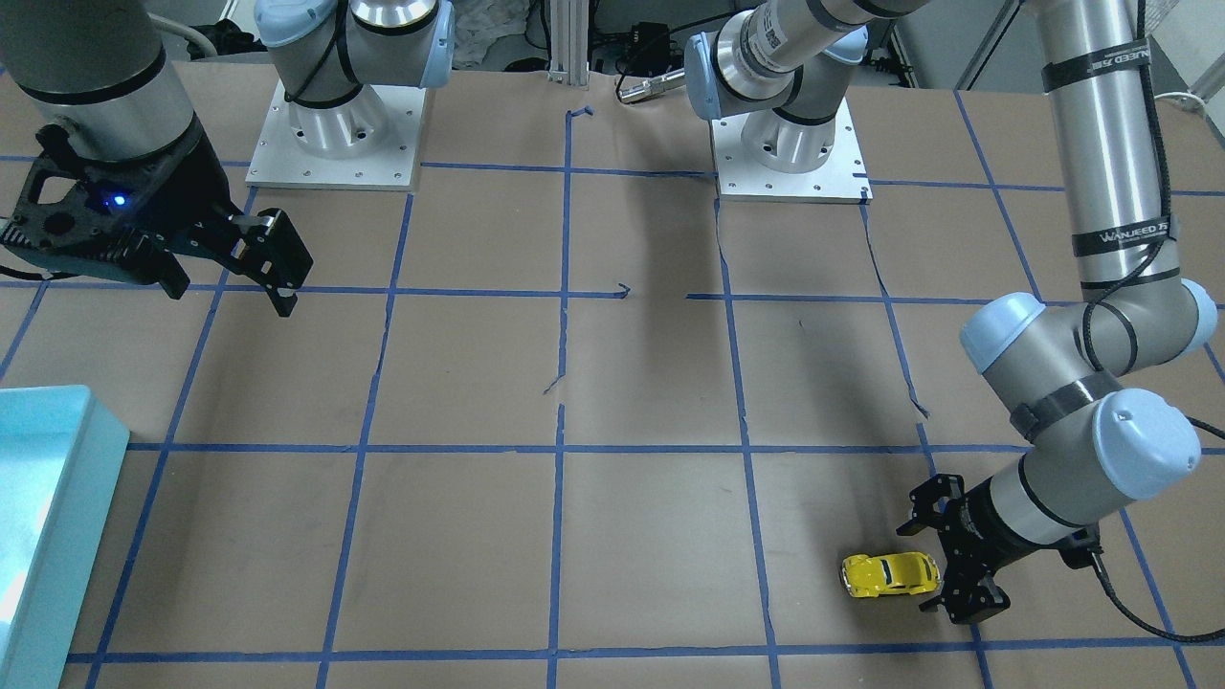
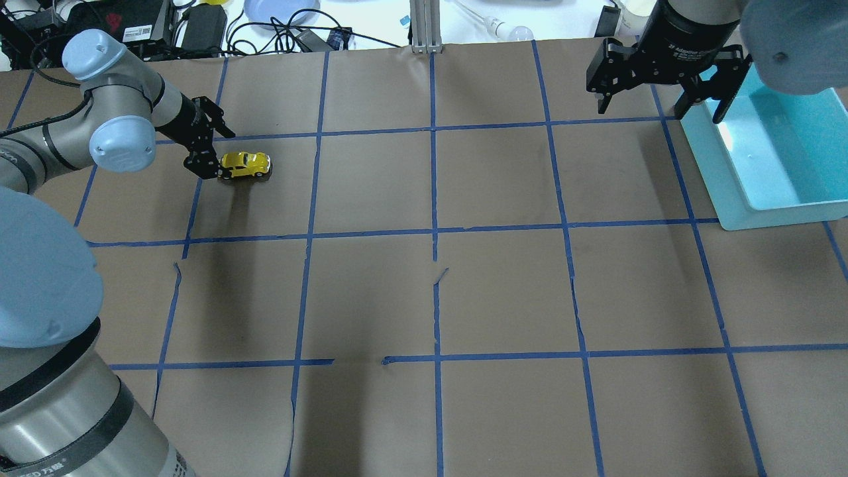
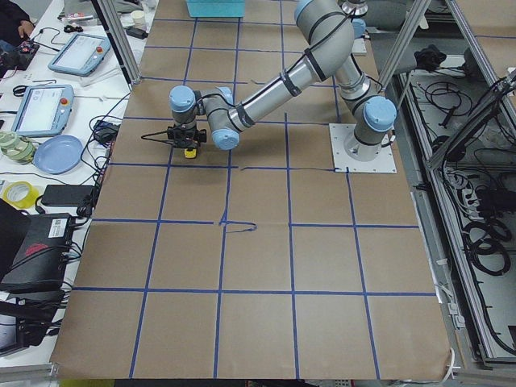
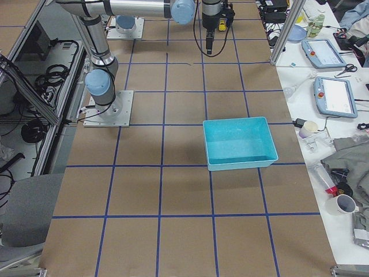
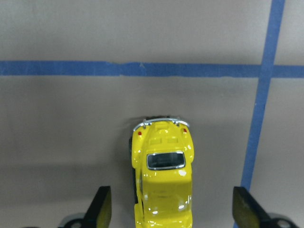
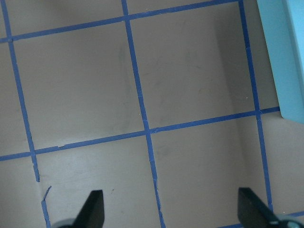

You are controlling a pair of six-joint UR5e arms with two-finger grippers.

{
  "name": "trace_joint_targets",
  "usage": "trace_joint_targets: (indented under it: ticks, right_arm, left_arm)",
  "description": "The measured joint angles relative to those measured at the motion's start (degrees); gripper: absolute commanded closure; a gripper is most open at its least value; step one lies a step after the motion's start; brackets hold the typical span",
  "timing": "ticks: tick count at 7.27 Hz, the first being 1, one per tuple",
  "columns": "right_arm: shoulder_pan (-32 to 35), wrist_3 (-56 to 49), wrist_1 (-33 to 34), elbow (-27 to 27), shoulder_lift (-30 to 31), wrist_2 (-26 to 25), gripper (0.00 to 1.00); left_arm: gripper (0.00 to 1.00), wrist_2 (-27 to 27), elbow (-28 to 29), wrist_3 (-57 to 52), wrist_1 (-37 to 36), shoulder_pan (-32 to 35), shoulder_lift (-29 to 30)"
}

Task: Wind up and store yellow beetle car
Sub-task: 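Push the held car forward then back again with the left gripper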

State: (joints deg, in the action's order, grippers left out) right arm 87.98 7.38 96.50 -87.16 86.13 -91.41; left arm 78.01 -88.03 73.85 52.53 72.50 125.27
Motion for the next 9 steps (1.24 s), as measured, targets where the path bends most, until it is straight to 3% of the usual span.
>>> trace_joint_targets:
  ticks: [1,2,3,7,9]
  right_arm:
    - [0.00,0.00,0.00,-0.01,0.00,0.00,0.00]
    - [0.00,0.00,0.00,-0.02,0.00,0.00,0.00]
    - [0.00,0.00,0.00,-0.02,0.00,0.00,0.00]
    - [0.00,0.00,0.00,-0.02,0.00,0.00,0.00]
    - [0.00,0.00,0.00,-0.02,0.00,0.00,0.00]
  left_arm:
    - [0.42,-0.02,0.14,0.02,0.02,0.01,0.41]
    - [0.91,-0.09,0.18,-0.03,0.05,0.01,0.83]
    - [1.00,-0.67,0.21,0.14,0.09,0.04,1.10]
    - [1.00,-3.77,0.36,1.82,0.06,0.27,0.73]
    - [1.00,-9.31,0.43,8.69,-0.08,2.65,-0.04]
